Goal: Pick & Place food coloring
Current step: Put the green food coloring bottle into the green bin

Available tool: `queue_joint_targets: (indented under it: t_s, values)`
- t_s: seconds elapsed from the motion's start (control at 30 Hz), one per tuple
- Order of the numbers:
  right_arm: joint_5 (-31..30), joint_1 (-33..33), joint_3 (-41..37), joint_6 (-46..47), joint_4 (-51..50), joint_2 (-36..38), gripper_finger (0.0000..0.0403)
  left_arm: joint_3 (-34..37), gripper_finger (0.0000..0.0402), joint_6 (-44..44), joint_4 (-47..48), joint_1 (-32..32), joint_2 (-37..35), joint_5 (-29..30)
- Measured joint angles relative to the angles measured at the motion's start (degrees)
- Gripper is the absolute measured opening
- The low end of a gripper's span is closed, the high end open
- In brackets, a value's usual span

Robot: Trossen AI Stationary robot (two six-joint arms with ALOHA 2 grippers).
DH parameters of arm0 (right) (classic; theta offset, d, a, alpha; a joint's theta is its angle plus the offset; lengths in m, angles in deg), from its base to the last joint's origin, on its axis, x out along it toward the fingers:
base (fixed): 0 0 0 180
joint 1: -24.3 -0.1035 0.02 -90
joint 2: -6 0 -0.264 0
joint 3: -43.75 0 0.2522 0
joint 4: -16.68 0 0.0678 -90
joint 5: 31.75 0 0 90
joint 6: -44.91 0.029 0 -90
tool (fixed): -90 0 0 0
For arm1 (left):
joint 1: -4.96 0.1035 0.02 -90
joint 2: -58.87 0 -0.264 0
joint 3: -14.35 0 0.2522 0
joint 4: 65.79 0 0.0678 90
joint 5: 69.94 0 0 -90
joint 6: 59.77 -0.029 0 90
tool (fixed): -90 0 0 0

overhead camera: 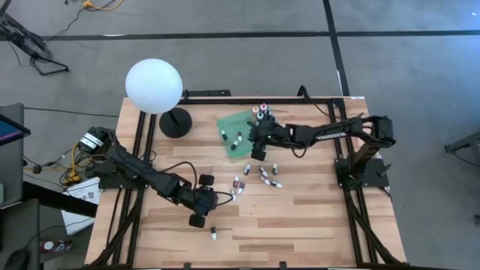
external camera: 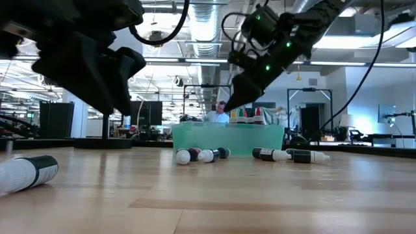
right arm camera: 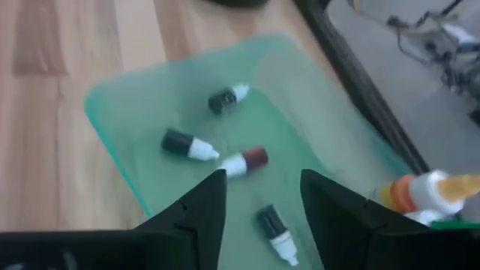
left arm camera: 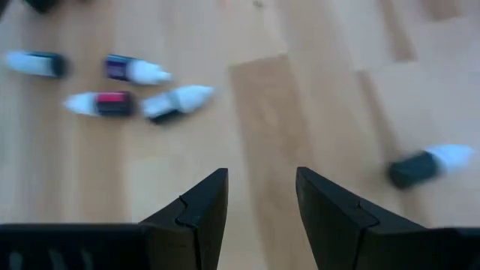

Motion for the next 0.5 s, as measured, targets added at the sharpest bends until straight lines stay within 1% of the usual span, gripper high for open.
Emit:
queue_joint_targets:
  t_s: [0.17,0.27,0.37,0.5]
  values:
    - [-0.1,-2.7,0.1,-1.8,0.0,3.4,0.0177,0.0,0.0153,0.9,-0.3,-0.1,0.0,-10.1]
    - [0.0,-4.9,0.1,-2.3,-0.2,5.3,0.0176,0.0,0.0153,2.3,-1.0,-0.4,0.0,-14.4]
    - [0.0,-7.4,0.1,-2.2,-1.8,6.4,0.0173,0.0,0.0153,2.4,-2.8,-1.6,0.0,-16.6]
    - [-0.1,-10.8,0.1,-1.1,-4.3,7.5,0.0168,0.0,0.0153,0.4,-7.6,-3.9,0.6,-15.3]
